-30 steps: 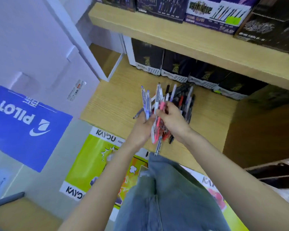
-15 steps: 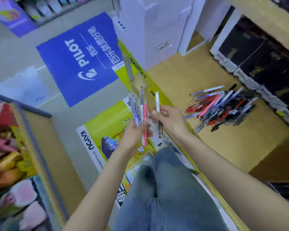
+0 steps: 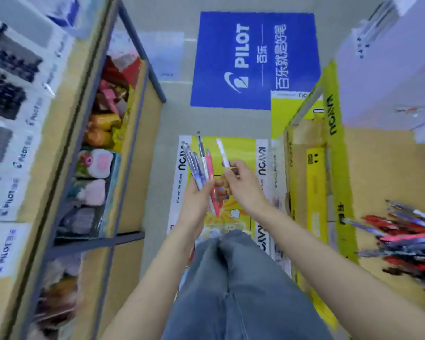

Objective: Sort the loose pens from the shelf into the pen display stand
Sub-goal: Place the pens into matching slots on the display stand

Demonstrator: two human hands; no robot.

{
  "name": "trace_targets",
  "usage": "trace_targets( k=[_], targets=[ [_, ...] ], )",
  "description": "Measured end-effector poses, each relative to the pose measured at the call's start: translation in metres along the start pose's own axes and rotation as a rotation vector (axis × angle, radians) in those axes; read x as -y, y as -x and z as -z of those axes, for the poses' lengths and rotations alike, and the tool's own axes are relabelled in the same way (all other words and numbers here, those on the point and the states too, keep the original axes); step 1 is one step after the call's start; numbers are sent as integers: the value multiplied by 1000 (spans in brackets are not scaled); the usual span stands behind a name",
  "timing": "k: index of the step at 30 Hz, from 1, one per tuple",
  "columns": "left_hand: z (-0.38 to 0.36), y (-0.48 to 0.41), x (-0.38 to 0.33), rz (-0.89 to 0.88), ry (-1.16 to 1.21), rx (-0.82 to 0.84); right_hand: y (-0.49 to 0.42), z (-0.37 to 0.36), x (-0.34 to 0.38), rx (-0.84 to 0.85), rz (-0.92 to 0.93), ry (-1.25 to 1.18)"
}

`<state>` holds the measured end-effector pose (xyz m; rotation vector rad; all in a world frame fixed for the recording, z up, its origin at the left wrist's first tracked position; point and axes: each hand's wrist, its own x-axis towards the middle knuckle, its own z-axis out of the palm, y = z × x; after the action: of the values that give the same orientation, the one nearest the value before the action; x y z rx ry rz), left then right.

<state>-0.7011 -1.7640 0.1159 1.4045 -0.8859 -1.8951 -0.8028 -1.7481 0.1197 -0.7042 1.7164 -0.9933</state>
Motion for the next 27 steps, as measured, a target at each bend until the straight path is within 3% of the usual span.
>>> trace_targets(
  k=[9, 17, 27],
  targets=[
    [50, 38, 2, 65, -28, -68, -17, -51, 22, 425, 159, 293],
    [122, 106, 32, 17, 172, -461, 40, -152, 4, 753, 363, 579],
    [241, 219, 76, -149, 325, -821, 154, -240, -31, 1034, 432, 553]
  ],
)
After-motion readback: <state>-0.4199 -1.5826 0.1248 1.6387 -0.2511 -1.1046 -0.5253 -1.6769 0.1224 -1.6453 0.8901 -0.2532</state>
